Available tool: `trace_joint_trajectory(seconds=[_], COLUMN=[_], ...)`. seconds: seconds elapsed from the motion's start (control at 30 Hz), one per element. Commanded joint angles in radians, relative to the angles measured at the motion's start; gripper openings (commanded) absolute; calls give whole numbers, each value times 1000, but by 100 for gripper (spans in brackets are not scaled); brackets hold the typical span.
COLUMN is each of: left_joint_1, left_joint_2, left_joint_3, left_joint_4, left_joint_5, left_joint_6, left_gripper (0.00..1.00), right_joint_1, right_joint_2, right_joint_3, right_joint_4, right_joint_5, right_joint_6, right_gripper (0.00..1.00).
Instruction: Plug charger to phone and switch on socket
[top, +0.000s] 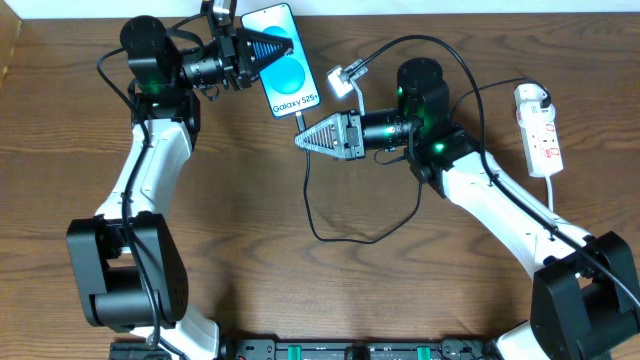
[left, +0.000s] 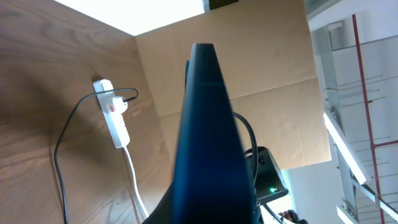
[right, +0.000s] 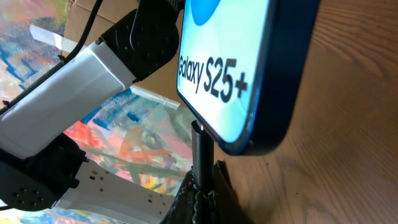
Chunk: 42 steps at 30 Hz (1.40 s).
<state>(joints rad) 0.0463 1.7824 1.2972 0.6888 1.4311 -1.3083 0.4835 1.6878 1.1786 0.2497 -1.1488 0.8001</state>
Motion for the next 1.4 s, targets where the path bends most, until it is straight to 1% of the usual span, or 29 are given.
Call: trace_joint_trajectory(seconds=[0.0, 0.6, 0.7, 1.37], left_joint_1=[-13, -19, -32, -48], left_joint_2=[-5, -5, -5, -5], left_joint_3=[9, 9, 9, 9], left_joint_4=[13, 13, 13, 12], left_joint_5=[28, 69, 83, 85], left_joint_6=[13, 33, 53, 55], left_gripper=[7, 7, 7, 7], right_joint_1=[-5, -7, -7, -38], right_joint_2=[3, 3, 3, 3], right_joint_3=[17, 17, 17, 17], right_joint_4=[5, 28, 28, 55], right_joint_5=[25, 34, 40, 102], right_joint_6=[-7, 12, 15, 15], right_gripper=[1, 1, 1, 1])
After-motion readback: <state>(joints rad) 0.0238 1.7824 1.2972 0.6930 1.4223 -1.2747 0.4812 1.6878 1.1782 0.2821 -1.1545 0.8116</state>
